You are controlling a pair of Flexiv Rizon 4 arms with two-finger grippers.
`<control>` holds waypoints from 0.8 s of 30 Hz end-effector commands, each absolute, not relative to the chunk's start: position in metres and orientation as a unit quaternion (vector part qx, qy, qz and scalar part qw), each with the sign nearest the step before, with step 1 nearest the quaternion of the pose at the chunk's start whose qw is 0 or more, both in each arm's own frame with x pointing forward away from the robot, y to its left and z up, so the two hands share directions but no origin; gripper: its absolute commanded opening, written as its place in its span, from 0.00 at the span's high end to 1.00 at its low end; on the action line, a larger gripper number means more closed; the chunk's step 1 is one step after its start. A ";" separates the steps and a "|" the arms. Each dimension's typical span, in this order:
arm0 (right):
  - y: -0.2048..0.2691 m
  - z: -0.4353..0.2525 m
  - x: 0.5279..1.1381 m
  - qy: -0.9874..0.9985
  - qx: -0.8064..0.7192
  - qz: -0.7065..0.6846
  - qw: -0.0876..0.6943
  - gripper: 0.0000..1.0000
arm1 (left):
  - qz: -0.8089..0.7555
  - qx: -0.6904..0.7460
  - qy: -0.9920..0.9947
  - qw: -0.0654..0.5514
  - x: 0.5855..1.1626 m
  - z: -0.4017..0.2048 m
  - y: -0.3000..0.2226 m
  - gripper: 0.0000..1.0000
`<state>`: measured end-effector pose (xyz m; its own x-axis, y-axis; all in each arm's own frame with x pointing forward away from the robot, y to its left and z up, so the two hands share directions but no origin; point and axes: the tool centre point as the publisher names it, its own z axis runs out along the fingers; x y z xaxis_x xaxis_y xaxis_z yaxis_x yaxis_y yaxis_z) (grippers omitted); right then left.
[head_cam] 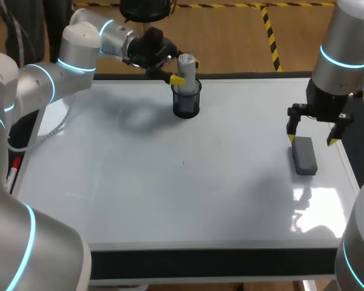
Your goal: Pick up the inspection probe, press it on each red-marked spot on the whiteboard one by one, put down the probe, pick up the eraser, and wipe off all the red marks.
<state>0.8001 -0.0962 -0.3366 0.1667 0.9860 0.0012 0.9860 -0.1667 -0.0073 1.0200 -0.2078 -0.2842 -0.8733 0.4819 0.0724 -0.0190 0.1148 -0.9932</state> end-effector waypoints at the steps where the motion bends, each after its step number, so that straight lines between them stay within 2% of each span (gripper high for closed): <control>1: -0.097 -0.336 0.800 -0.646 -0.764 0.001 0.003 0.00 | 0.642 -0.162 -0.724 0.191 1.020 -0.276 -0.203 0.00; 24: -0.097 -0.336 0.800 -0.646 -0.764 0.001 0.003 0.00 | 0.640 -0.147 -0.738 0.155 1.023 -0.262 -0.161 0.00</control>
